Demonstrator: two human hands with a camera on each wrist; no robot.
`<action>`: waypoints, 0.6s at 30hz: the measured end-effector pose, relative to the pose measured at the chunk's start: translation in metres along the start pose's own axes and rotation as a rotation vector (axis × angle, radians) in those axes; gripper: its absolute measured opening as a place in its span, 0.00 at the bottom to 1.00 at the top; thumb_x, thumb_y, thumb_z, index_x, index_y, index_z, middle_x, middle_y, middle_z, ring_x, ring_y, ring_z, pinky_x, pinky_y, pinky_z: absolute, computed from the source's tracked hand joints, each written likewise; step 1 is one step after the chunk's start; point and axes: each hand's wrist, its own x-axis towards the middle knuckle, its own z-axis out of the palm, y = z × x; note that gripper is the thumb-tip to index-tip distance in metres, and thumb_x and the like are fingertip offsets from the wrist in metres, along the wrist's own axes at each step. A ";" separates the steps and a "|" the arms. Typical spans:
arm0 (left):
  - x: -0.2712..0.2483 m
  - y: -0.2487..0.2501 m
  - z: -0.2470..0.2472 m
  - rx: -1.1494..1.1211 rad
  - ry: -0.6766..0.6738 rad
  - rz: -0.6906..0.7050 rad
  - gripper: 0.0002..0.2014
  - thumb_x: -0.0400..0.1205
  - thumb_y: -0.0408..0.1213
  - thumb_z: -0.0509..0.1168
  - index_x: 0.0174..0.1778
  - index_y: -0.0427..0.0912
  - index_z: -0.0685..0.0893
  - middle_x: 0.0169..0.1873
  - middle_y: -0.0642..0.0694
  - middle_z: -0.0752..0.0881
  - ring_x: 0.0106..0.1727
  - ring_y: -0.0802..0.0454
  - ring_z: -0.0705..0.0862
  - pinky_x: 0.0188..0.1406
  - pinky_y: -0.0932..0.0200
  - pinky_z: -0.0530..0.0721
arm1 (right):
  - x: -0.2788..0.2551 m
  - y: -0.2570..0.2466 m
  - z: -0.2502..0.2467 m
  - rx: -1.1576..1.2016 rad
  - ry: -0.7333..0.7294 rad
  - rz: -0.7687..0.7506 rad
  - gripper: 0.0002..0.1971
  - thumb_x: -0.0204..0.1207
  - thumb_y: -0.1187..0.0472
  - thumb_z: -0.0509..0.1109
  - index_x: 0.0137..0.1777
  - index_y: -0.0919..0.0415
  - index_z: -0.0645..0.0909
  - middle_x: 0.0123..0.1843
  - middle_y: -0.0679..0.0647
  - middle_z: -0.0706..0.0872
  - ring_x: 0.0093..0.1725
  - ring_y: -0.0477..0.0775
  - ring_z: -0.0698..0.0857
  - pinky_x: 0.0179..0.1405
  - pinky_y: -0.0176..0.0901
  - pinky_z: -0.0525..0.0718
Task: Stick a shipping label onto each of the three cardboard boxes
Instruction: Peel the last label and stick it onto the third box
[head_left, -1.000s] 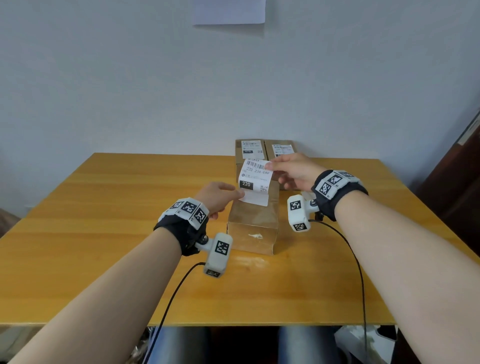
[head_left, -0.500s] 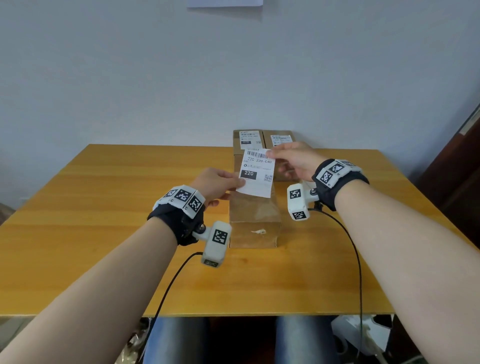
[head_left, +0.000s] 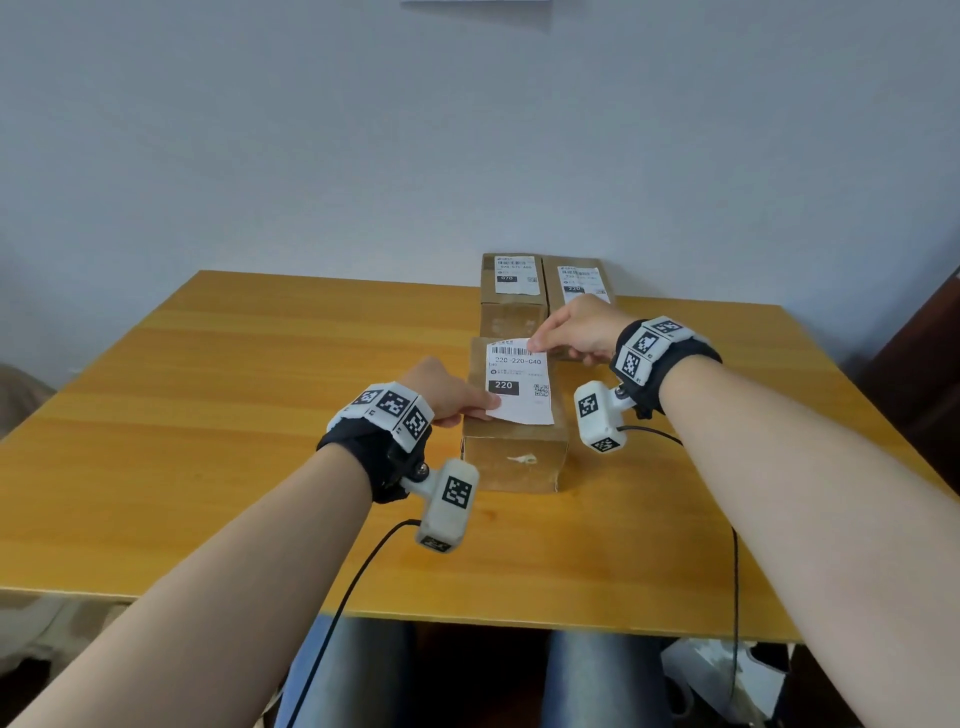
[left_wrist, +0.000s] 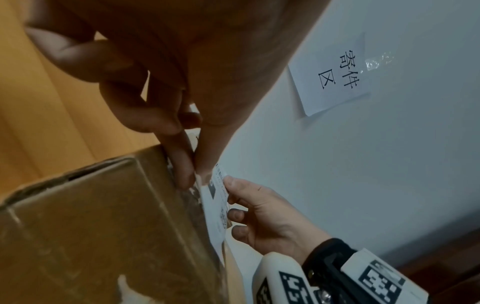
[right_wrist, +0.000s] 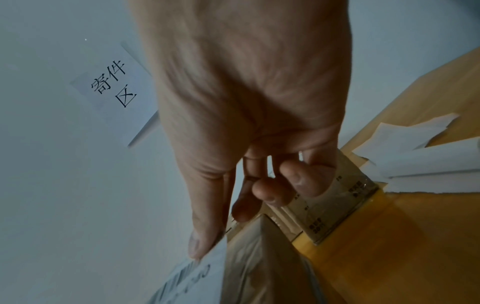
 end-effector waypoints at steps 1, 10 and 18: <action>0.000 0.002 0.000 0.005 0.003 0.012 0.20 0.77 0.47 0.80 0.55 0.34 0.90 0.28 0.49 0.85 0.15 0.60 0.73 0.09 0.73 0.63 | 0.001 0.001 0.001 -0.003 0.000 0.000 0.06 0.75 0.52 0.84 0.47 0.54 0.95 0.39 0.58 0.91 0.24 0.46 0.75 0.19 0.36 0.73; -0.010 0.022 -0.002 0.143 -0.024 0.012 0.14 0.80 0.45 0.77 0.52 0.39 0.86 0.14 0.55 0.83 0.07 0.63 0.68 0.07 0.75 0.62 | 0.010 0.009 0.007 0.001 0.016 0.026 0.08 0.73 0.52 0.86 0.46 0.55 0.95 0.37 0.55 0.90 0.33 0.53 0.81 0.23 0.39 0.77; -0.018 0.028 -0.008 0.187 -0.066 0.006 0.14 0.81 0.46 0.76 0.52 0.40 0.87 0.13 0.56 0.82 0.07 0.63 0.69 0.08 0.75 0.63 | 0.011 0.009 0.009 -0.010 0.027 0.022 0.09 0.74 0.52 0.85 0.46 0.56 0.94 0.38 0.56 0.91 0.31 0.50 0.82 0.24 0.38 0.79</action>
